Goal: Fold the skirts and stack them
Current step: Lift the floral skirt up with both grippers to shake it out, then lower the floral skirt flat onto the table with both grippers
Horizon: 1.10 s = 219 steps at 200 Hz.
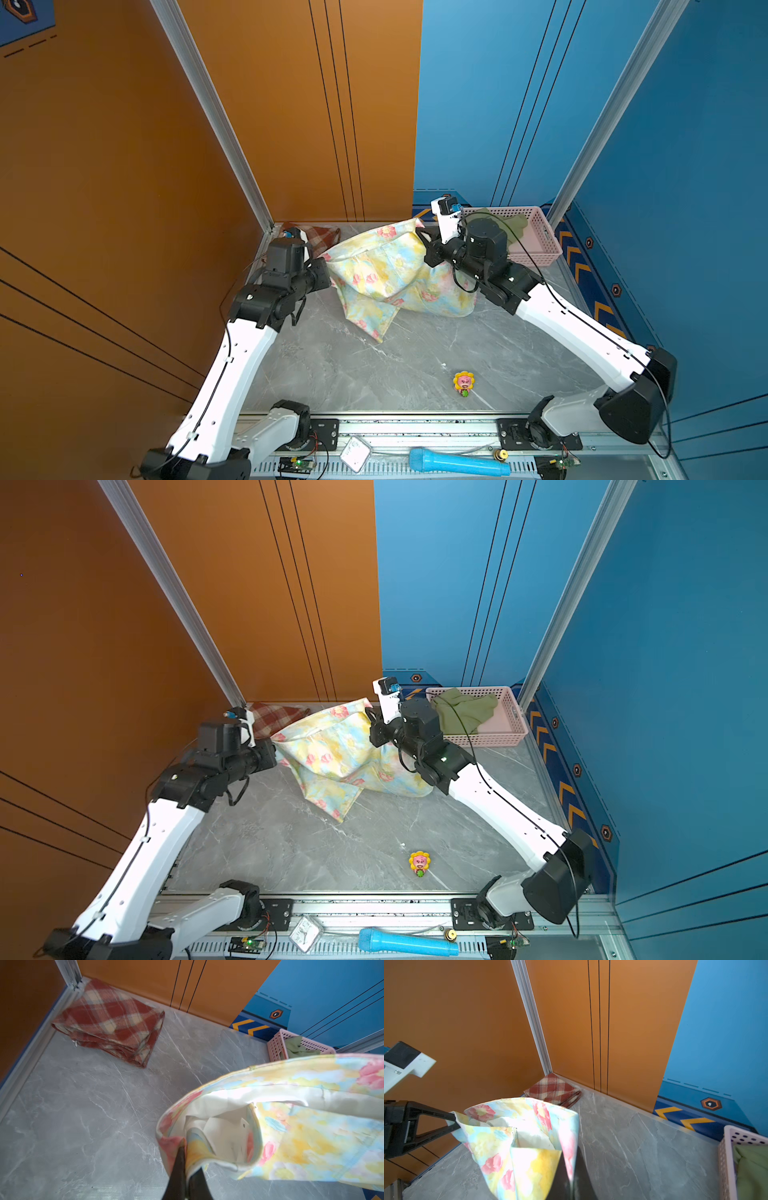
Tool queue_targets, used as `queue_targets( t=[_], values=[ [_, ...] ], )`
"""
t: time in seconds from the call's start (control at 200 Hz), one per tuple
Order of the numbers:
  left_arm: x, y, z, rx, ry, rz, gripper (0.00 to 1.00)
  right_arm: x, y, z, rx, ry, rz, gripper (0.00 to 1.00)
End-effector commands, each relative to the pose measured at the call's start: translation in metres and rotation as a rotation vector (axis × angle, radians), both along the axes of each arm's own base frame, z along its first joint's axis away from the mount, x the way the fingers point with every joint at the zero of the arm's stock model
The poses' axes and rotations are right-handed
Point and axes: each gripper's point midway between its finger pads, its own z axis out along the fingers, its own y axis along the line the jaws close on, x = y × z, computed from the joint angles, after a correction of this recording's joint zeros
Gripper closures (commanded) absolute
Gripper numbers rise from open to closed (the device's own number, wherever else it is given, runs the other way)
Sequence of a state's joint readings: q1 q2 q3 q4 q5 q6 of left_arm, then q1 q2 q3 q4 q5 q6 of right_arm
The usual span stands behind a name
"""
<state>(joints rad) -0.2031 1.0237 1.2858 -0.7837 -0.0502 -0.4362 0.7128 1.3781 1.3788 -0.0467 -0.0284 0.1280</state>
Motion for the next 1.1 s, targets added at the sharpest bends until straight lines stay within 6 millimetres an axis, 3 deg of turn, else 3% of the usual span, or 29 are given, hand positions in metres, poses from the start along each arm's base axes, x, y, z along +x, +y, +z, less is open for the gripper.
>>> queue_targets(
  t=[0.0,0.135,0.185,0.23,0.325,0.461,0.491,0.511,0.581,0.631,0.686,0.736,0.876,1.091],
  values=[
    [-0.037,0.014,0.023,0.066,-0.022,-0.001,1.00,-0.027,-0.021,0.035,0.000,-0.070,-0.067,1.00],
    [-0.064,0.028,0.062,0.094,-0.127,0.037,1.00,-0.042,-0.043,0.056,0.103,-0.014,-0.087,1.00],
    [-0.062,0.032,0.069,0.116,-0.136,0.051,1.00,-0.034,-0.047,0.054,0.143,0.036,-0.086,1.00],
    [-0.052,0.032,0.067,0.131,-0.118,0.055,1.00,-0.012,-0.057,0.047,0.168,0.082,-0.121,1.00],
    [-0.016,0.025,0.048,0.126,-0.053,0.045,1.00,0.035,-0.047,0.009,0.173,0.191,-0.134,1.00],
    [0.053,0.017,-0.019,0.057,0.111,0.036,1.00,0.112,-0.019,-0.076,0.198,0.373,-0.132,1.00],
    [0.069,0.019,-0.038,0.056,0.153,0.044,1.00,0.127,-0.014,-0.094,0.201,0.410,-0.128,0.92],
    [0.080,0.019,-0.051,0.057,0.179,0.047,0.95,0.138,-0.010,-0.108,0.195,0.433,-0.131,0.84],
    [0.109,0.019,-0.093,0.022,0.291,0.037,0.54,0.169,-0.009,-0.148,0.151,0.494,-0.175,0.41],
    [0.122,0.018,-0.117,0.002,0.356,0.032,0.34,0.180,-0.012,-0.165,0.118,0.526,-0.210,0.24],
    [0.127,0.018,-0.133,-0.006,0.394,0.039,0.21,0.180,-0.015,-0.173,0.086,0.538,-0.226,0.13],
    [0.126,0.018,-0.142,-0.003,0.416,0.040,0.15,0.174,-0.017,-0.181,0.043,0.550,-0.238,0.09],
    [0.108,0.027,-0.159,0.004,0.463,0.071,0.15,0.139,-0.021,-0.211,-0.105,0.597,-0.252,0.08],
    [0.070,0.020,-0.177,-0.012,0.518,0.053,0.15,0.070,-0.014,-0.260,-0.337,0.643,-0.238,0.13]
  ],
)
